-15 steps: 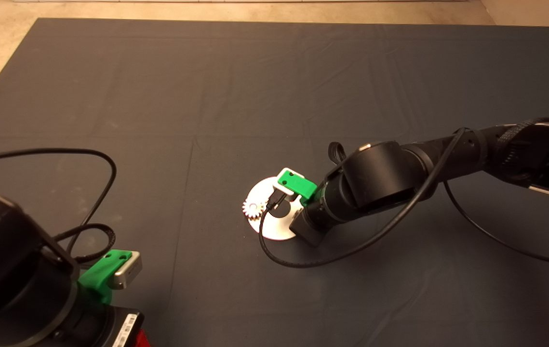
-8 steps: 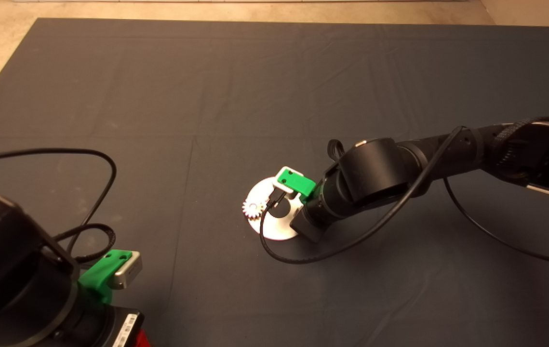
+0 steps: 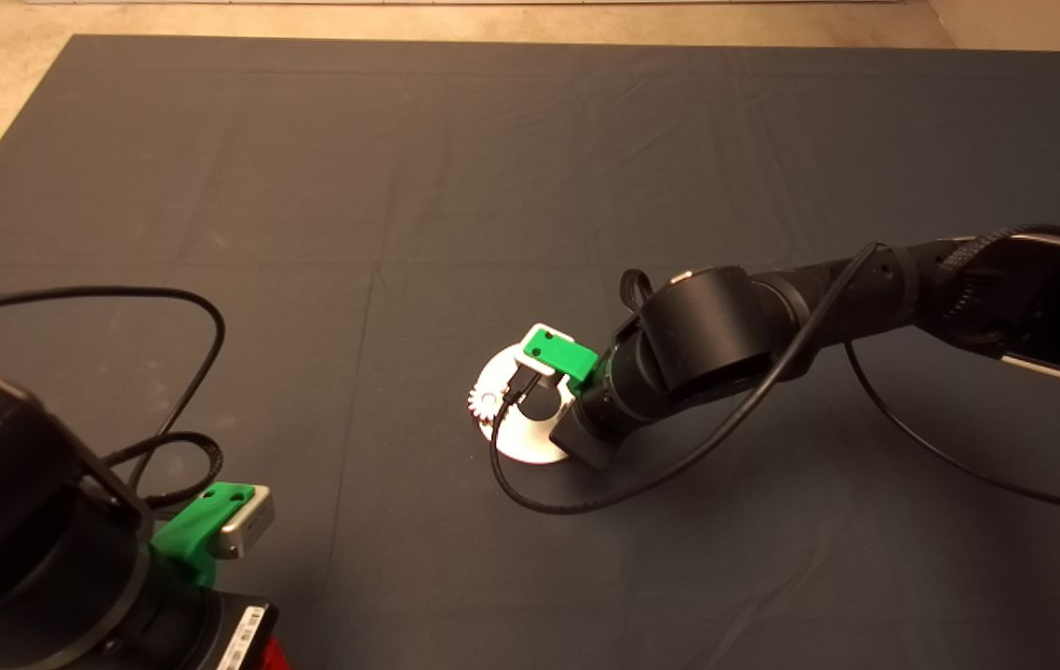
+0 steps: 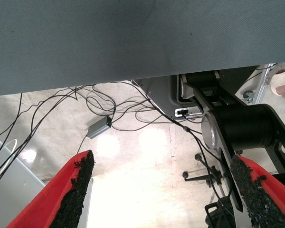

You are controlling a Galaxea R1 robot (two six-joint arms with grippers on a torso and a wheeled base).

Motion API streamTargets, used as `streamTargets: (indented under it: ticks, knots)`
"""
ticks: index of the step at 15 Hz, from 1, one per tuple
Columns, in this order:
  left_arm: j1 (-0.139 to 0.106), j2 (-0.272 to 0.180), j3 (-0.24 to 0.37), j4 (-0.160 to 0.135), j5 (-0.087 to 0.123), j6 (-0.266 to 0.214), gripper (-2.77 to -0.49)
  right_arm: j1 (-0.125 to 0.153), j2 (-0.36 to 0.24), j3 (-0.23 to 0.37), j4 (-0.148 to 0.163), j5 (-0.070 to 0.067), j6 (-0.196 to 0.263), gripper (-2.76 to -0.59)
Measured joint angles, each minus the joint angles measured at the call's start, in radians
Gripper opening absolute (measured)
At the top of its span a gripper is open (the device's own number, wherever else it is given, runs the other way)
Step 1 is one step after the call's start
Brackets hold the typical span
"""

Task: Install three planetary gears onto the carrier pins

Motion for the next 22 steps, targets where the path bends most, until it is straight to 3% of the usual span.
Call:
streamTargets:
  ticks: [6, 11, 15, 22]
  knots:
    - [0.000, 0.000, 0.000, 0.000, 0.000, 0.000, -1.22, 0.000, 0.003, -0.003, 0.003, -0.004, -0.015, -2.26]
    - [0.000, 0.000, 0.000, -0.005, 0.000, 0.000, -1.22, 0.001, 0.003, -0.008, 0.007, -0.001, -0.041, -2.26]
    - [0.000, 0.000, 0.000, -0.011, 0.000, 0.000, -1.22, 0.006, 0.003, -0.022, 0.021, 0.010, -0.067, -2.26]
    - [0.000, 0.000, 0.006, -0.015, 0.000, 0.000, -1.22, 0.000, 0.002, -0.050, 0.029, 0.011, -0.101, -2.26]
